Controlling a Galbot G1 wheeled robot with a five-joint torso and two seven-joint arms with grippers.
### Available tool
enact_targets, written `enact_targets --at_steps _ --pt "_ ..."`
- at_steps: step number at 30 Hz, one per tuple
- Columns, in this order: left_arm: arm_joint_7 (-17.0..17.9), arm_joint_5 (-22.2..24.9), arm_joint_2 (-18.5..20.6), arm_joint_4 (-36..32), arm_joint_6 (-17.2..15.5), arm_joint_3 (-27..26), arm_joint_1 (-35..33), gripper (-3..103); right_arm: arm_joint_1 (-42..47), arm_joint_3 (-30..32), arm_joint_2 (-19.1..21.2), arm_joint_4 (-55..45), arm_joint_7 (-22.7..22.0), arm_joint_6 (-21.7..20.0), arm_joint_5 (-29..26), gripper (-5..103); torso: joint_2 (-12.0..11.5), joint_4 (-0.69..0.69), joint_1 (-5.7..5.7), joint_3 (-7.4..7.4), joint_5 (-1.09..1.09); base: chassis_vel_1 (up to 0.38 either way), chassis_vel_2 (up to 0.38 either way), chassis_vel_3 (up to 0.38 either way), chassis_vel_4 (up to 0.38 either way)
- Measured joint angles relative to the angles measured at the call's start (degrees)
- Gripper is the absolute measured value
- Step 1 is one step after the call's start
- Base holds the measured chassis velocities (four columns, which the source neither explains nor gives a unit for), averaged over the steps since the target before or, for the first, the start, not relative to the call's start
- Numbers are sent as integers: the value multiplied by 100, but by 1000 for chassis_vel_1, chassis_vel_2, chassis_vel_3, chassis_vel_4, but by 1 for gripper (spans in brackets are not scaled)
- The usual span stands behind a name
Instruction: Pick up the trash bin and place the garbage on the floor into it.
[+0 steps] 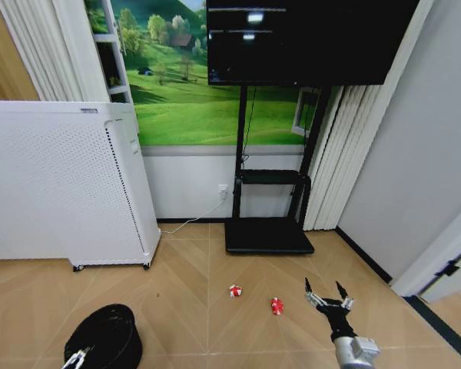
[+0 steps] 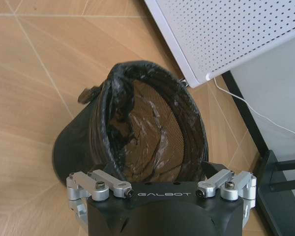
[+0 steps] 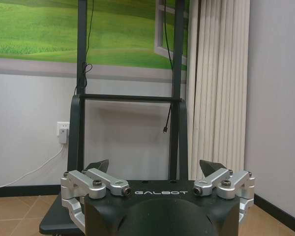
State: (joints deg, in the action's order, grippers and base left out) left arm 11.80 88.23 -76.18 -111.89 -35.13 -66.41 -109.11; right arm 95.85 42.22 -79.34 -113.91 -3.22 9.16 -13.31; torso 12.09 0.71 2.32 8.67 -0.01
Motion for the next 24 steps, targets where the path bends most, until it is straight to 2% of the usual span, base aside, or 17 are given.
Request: enact_targets --at_steps 8,11,14,24 --pt "146 238 -139 -221 4 -47 -127 98 -36 -57 -8 59 0 0 25 100 -190 0 -40 -154 1 0 0 0 0" --pt "277 331 -152 -214 29 -50 -102 100 -35 -56 -2 64 0 0 21 100 -249 0 -54 -201 1 0 0 0 0" --pt "506 482 -203 -157 90 -16 -44 97 -26 -40 27 91 0 9 -6 100 -340 0 -67 -278 1 0 0 0 0" --pt "719 519 -224 94 221 95 196 97 -49 -47 60 87 0 7 -39 100 -539 0 -116 -428 0 0 0 0 0"
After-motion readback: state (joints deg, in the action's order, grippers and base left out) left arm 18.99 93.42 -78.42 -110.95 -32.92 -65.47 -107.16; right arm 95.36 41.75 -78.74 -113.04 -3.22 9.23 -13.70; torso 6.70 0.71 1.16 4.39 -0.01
